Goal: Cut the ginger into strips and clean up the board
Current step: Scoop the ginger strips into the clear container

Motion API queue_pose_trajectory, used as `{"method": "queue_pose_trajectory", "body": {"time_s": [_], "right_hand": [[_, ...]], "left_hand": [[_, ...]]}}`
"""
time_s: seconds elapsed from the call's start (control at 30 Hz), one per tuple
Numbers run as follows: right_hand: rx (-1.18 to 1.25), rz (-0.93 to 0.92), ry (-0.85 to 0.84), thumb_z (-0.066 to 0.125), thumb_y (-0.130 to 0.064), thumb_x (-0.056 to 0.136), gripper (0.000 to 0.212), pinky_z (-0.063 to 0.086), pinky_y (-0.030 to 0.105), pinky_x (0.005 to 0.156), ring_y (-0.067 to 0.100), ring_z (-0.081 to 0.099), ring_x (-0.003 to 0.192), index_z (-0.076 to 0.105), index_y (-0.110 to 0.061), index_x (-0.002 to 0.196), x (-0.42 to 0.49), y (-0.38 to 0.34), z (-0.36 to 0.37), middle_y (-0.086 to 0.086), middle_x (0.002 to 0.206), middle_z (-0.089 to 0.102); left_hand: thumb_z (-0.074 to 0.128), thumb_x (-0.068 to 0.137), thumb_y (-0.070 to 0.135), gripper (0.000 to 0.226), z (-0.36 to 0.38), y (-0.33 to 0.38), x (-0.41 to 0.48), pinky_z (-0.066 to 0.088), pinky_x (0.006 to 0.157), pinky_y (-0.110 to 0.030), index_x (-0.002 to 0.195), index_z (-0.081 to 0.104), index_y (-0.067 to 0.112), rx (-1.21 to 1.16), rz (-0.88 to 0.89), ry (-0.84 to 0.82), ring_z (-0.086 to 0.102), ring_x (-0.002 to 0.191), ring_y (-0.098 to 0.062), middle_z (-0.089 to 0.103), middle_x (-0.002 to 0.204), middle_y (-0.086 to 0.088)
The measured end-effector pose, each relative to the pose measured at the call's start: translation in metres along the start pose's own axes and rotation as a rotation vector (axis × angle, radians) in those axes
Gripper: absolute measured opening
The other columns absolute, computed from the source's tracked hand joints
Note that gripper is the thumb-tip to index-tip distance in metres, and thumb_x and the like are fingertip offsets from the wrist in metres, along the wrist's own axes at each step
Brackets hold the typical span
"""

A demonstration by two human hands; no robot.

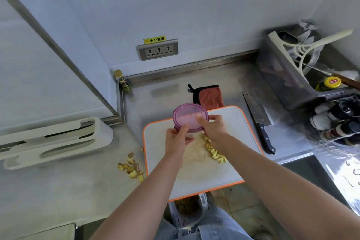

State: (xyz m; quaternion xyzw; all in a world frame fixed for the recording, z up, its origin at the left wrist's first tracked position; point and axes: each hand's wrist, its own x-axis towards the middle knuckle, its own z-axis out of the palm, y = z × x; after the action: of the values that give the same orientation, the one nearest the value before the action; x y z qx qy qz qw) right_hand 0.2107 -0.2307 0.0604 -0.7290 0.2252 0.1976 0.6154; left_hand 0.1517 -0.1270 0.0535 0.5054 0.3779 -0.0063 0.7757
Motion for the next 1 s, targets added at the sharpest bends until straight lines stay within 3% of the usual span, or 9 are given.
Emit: {"method": "queue_pose_trajectory", "body": {"time_s": [0.07, 0.17, 0.27, 0.37, 0.5, 0.6, 0.77, 0.9, 1.0], "right_hand": [[-0.042, -0.053, 0.038, 0.073, -0.041, 0.081, 0.047, 0.051, 0.037, 0.080, 0.020, 0.057, 0.088, 0.042, -0.019, 0.109, -0.006, 0.001, -0.002, 0.008, 0.104, 0.058], [-0.037, -0.074, 0.003, 0.069, -0.043, 0.084, 0.042, 0.047, 0.031, 0.064, 0.014, 0.054, 0.066, 0.044, -0.014, 0.104, -0.016, 0.001, -0.004, 0.004, 0.082, 0.057], [-0.006, -0.152, 0.036, 0.059, -0.041, 0.090, 0.040, 0.030, 0.025, 0.049, 0.020, 0.037, 0.049, 0.041, -0.011, 0.071, -0.015, -0.004, -0.010, 0.008, 0.057, 0.040], [-0.136, -0.139, 0.086, 0.052, -0.043, 0.093, 0.043, 0.033, 0.026, 0.052, 0.019, 0.043, 0.058, 0.042, -0.012, 0.065, -0.012, -0.010, -0.021, 0.001, 0.058, 0.042], [-0.272, -0.118, 0.102, 0.040, -0.045, 0.097, 0.045, 0.036, 0.031, 0.063, 0.020, 0.044, 0.063, 0.044, -0.014, 0.065, -0.014, -0.004, -0.026, 0.001, 0.064, 0.044], [-0.198, -0.111, 0.182, 0.036, -0.038, 0.099, 0.044, 0.030, 0.030, 0.055, 0.018, 0.038, 0.056, 0.039, -0.013, 0.062, -0.019, -0.001, -0.023, 0.001, 0.059, 0.039], [-0.083, -0.076, 0.301, 0.036, -0.016, 0.093, 0.039, 0.016, 0.027, 0.051, 0.018, 0.020, 0.051, 0.026, -0.014, 0.056, -0.020, 0.002, -0.025, 0.001, 0.054, 0.023], [-0.200, -0.109, 0.198, 0.037, -0.023, 0.094, 0.030, 0.031, 0.031, 0.060, 0.022, 0.038, 0.058, 0.044, -0.011, 0.068, -0.021, 0.002, -0.030, 0.003, 0.061, 0.040], [-0.289, -0.179, 0.102, 0.040, -0.032, 0.097, 0.027, 0.037, 0.032, 0.070, 0.021, 0.049, 0.073, 0.054, -0.010, 0.086, -0.020, -0.003, -0.032, 0.003, 0.077, 0.054]], "left_hand": [[0.066, 0.090, 0.016, 0.026, -0.002, 0.002, -0.004, 0.058, 0.081, -0.039, 0.086, 0.041, 0.010, 0.023, 0.017, -0.008, 0.060, 0.070, -0.023, 0.057, 0.076, -0.014], [0.068, 0.088, 0.016, 0.026, -0.007, 0.007, -0.006, 0.058, 0.082, -0.042, 0.088, 0.043, 0.009, 0.076, 0.056, -0.008, 0.059, 0.070, -0.023, 0.055, 0.076, -0.009], [0.071, 0.081, 0.021, 0.029, -0.013, 0.012, -0.006, 0.058, 0.076, -0.040, 0.084, 0.044, 0.011, 0.257, 0.143, -0.038, 0.055, 0.066, -0.018, 0.051, 0.074, -0.006], [0.069, 0.081, 0.023, 0.027, -0.016, 0.015, -0.014, 0.053, 0.068, -0.035, 0.085, 0.044, 0.013, 0.396, 0.165, -0.103, 0.056, 0.072, -0.019, 0.051, 0.083, -0.009], [0.068, 0.081, 0.031, 0.034, -0.016, 0.015, -0.021, 0.056, 0.068, -0.034, 0.099, 0.046, 0.013, 0.345, 0.098, -0.123, 0.059, 0.070, -0.016, 0.058, 0.096, -0.011], [0.066, 0.089, 0.030, 0.030, -0.012, 0.016, -0.027, 0.056, 0.062, -0.032, 0.106, 0.046, 0.016, 0.242, -0.006, -0.177, 0.061, 0.074, -0.018, 0.061, 0.103, -0.010], [0.069, 0.088, 0.016, 0.048, -0.011, 0.014, -0.030, 0.057, 0.083, -0.051, 0.127, 0.041, 0.020, 0.193, -0.109, -0.296, 0.060, 0.059, -0.019, 0.063, 0.062, -0.007], [0.062, 0.089, 0.008, 0.042, -0.014, 0.012, -0.027, 0.057, 0.086, -0.050, 0.127, 0.047, 0.019, 0.234, -0.062, -0.251, 0.052, 0.052, -0.012, 0.054, 0.057, -0.002], [0.059, 0.087, 0.008, 0.039, -0.018, 0.019, -0.028, 0.057, 0.079, -0.041, 0.124, 0.055, 0.022, 0.326, -0.053, -0.302, 0.054, 0.058, -0.010, 0.056, 0.076, -0.003]]}}
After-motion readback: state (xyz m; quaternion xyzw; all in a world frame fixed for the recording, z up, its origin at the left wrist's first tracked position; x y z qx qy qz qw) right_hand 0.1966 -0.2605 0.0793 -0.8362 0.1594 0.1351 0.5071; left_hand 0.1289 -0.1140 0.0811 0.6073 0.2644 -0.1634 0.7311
